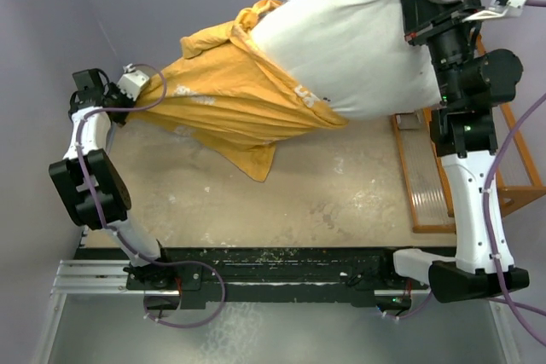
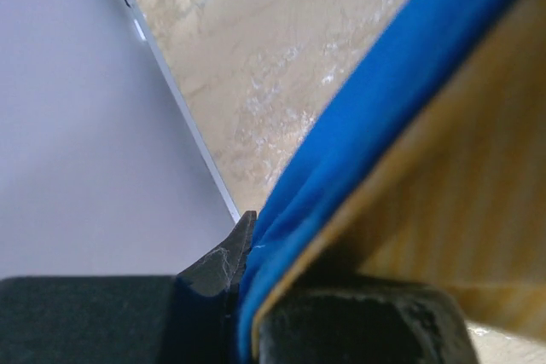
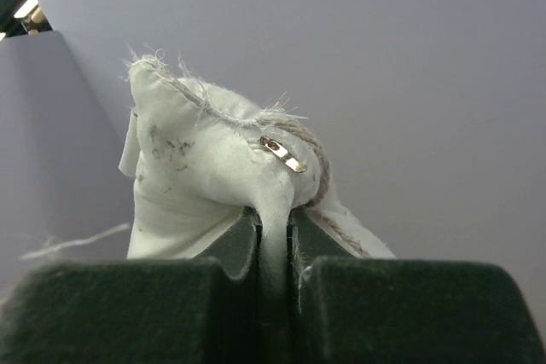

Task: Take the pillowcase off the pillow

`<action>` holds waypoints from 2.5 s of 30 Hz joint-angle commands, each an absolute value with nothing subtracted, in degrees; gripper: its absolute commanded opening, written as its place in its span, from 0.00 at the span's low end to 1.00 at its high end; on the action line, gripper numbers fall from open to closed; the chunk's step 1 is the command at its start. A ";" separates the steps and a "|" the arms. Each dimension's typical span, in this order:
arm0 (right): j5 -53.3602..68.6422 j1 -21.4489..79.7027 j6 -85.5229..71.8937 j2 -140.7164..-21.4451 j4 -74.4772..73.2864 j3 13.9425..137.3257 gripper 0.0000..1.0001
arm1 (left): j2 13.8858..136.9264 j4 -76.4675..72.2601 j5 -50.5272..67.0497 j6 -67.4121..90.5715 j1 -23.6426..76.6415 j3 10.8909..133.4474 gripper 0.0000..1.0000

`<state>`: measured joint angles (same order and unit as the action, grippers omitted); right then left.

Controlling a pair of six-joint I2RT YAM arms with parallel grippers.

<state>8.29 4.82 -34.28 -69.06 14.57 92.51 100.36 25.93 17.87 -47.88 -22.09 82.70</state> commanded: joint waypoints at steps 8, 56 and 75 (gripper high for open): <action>-9.95 2.90 -26.67 -65.70 28.13 107.20 0.00 | 106.09 12.07 2.63 -58.13 -29.52 77.33 0.00; -50.49 12.92 -20.23 -78.14 -1.43 81.45 0.00 | 100.69 46.68 14.09 -46.95 47.30 74.30 0.99; -44.03 12.83 -17.70 -72.68 0.70 76.98 0.00 | 84.48 60.63 22.13 -52.37 25.93 65.50 0.86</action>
<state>-46.02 12.67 -18.46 -75.94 -3.99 77.95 85.41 50.43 15.44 -52.58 29.06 63.02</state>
